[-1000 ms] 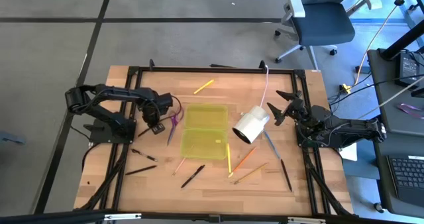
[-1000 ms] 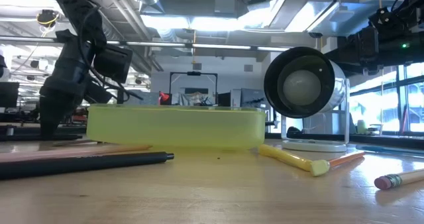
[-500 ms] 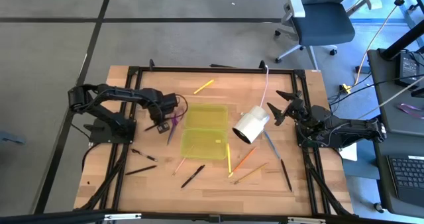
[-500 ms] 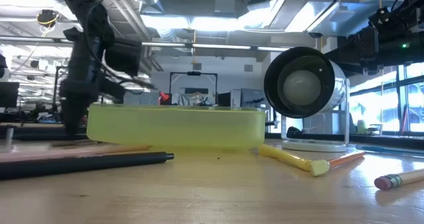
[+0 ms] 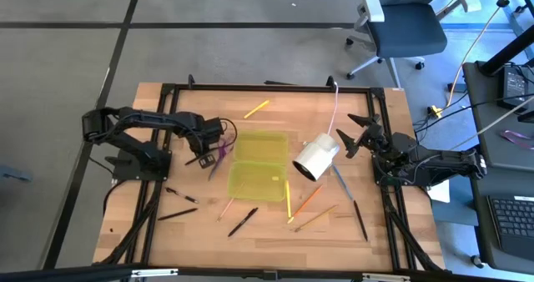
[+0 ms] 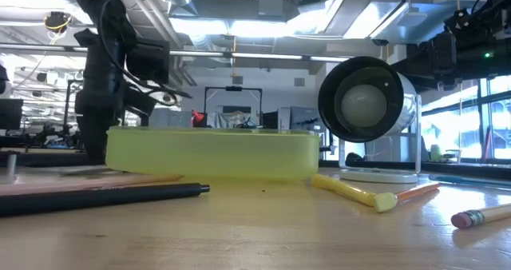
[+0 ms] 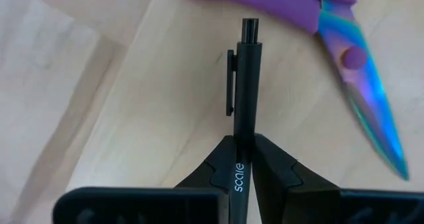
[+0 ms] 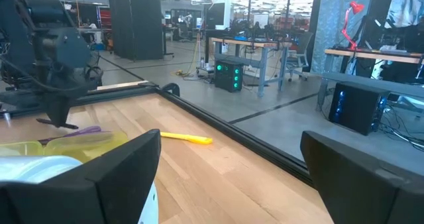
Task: Pick & place school supplies into a supply box
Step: Put the black pen into the yellow supply box, then put the blue pen into the yellow supply box
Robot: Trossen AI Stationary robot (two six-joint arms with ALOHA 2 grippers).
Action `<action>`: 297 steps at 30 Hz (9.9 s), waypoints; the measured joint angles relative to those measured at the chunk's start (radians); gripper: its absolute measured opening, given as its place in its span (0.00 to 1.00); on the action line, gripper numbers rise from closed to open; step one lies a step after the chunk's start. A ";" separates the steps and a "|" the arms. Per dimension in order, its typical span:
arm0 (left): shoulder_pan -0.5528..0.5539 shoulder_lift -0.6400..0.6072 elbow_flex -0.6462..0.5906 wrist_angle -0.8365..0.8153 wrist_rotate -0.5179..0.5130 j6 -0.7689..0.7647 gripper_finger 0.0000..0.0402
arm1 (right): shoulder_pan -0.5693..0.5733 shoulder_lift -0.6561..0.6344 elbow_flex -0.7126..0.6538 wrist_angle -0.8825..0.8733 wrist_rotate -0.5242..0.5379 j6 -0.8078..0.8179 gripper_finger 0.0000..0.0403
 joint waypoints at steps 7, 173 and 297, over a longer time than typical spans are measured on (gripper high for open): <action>0.000 -0.124 0.005 0.003 0.004 -0.057 0.06 | 0.000 0.000 0.000 0.000 0.000 0.000 0.90; -0.281 0.068 0.635 -0.089 -0.073 0.306 0.35 | 0.555 1.099 0.458 -0.774 -0.173 1.324 0.90; -0.355 0.196 0.623 1.004 0.301 0.305 0.35 | 0.502 1.177 1.123 0.402 0.039 -0.269 0.11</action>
